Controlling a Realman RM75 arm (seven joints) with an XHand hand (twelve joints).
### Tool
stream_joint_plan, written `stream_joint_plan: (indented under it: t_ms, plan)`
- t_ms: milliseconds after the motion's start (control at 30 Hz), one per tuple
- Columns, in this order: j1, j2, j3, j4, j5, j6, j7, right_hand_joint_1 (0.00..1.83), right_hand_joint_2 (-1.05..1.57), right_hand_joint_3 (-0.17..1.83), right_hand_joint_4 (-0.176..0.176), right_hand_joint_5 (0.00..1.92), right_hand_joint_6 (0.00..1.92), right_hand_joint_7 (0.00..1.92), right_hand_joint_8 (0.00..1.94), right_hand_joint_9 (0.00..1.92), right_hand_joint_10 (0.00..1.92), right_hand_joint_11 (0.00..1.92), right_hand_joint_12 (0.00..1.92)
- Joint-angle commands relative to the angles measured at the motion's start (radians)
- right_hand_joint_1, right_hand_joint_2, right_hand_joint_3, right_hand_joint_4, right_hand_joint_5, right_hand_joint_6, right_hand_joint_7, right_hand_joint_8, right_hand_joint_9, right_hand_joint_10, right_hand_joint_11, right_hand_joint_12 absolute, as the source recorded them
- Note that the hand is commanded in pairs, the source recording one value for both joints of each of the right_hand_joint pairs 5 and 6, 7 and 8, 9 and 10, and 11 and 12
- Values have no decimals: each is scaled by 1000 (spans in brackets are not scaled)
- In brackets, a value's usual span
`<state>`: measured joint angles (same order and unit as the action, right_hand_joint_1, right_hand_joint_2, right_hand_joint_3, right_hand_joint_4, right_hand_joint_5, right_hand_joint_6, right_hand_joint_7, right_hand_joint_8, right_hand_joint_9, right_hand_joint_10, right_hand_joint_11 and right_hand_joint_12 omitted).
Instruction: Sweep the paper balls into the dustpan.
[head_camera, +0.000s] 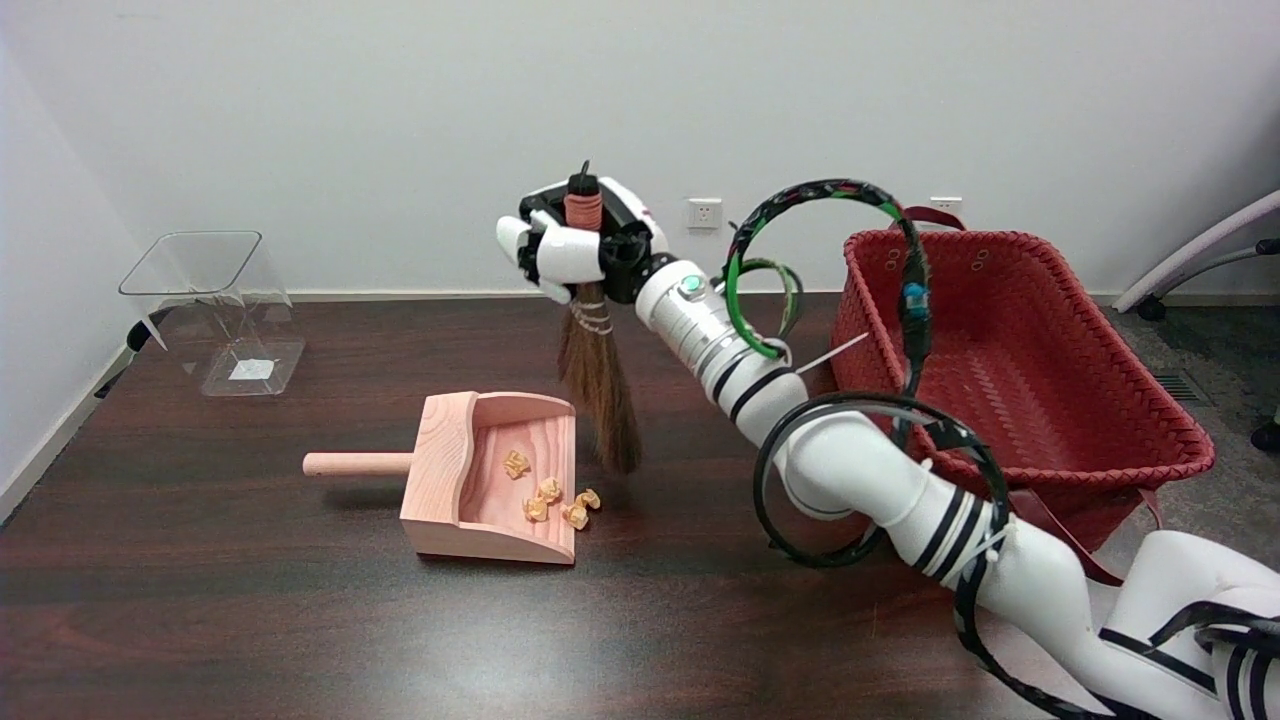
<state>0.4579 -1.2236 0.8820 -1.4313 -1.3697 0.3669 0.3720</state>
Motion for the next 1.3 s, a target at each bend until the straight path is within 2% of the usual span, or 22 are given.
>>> stream_joint_plan:
  t_ms: [33,467,500,533,567,600,933,1300]
  plan:
    - [25,87,116,-15,-197,4,1,1314,934,975,0,1920,1920,1920,1920,1920,1920,1920,1920]
    - [8,93,104,155,-193,-5,1,1341,943,913,0,1920,1920,1920,1920,1920,1920,1920,1920]
    - [13,91,124,150,-232,3,13,1343,945,910,0,1920,1920,1920,1920,1920,1920,1920,1920]
    - [34,85,194,122,-350,23,39,1345,944,909,0,1920,1920,1920,1920,1920,1920,1920,1920]
    - [6,90,80,188,-150,-5,9,1347,942,905,0,1920,1920,1920,1920,1920,1920,1920,1920]
    - [7,89,68,201,-129,-5,9,1349,943,899,0,1920,1920,1920,1920,1920,1920,1920,1920]
    - [14,72,-1,233,16,-29,12,1369,925,837,0,1920,1920,1920,1920,1920,1920,1920,1920]
    - [-9,37,-33,219,62,-77,89,1379,883,841,0,1920,1920,1920,1920,1920,1920,1920,1920]
